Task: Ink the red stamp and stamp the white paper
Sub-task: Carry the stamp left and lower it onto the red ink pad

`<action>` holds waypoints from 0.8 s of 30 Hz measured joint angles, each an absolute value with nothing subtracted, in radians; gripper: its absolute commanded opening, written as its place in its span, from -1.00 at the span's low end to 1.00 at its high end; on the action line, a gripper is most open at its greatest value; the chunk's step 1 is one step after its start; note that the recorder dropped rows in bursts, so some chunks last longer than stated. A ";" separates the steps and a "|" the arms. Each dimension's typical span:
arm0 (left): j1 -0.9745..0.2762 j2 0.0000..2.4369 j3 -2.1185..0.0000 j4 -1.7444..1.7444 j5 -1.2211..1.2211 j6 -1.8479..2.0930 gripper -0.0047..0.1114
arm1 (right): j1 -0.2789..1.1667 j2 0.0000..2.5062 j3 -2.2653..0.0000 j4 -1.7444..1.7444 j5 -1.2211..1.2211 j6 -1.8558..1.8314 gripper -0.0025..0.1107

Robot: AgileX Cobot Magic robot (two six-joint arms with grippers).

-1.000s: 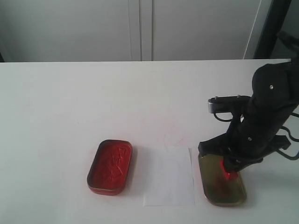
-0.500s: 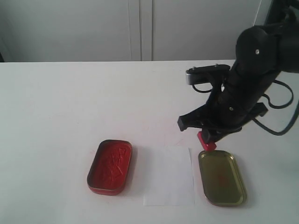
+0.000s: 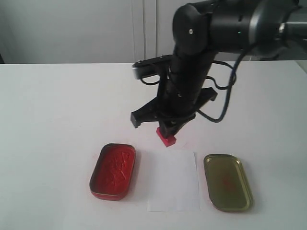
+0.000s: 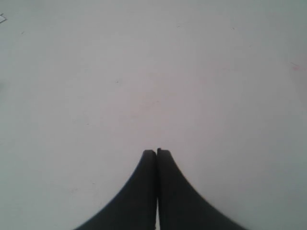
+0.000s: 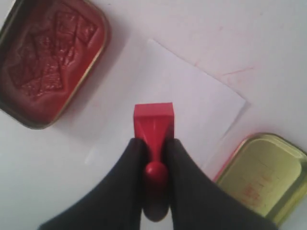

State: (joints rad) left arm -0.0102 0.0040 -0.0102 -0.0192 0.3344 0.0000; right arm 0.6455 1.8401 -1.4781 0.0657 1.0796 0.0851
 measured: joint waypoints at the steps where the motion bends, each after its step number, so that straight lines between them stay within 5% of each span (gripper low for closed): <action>1: -0.010 0.004 -0.010 -0.019 0.334 0.000 -0.92 | 0.658 1.855 -1.501 0.066 1.089 0.085 -0.96; 24: -0.010 0.004 -0.010 -0.019 0.334 0.000 -0.92 | 0.885 2.154 -1.840 0.051 1.218 0.078 -0.96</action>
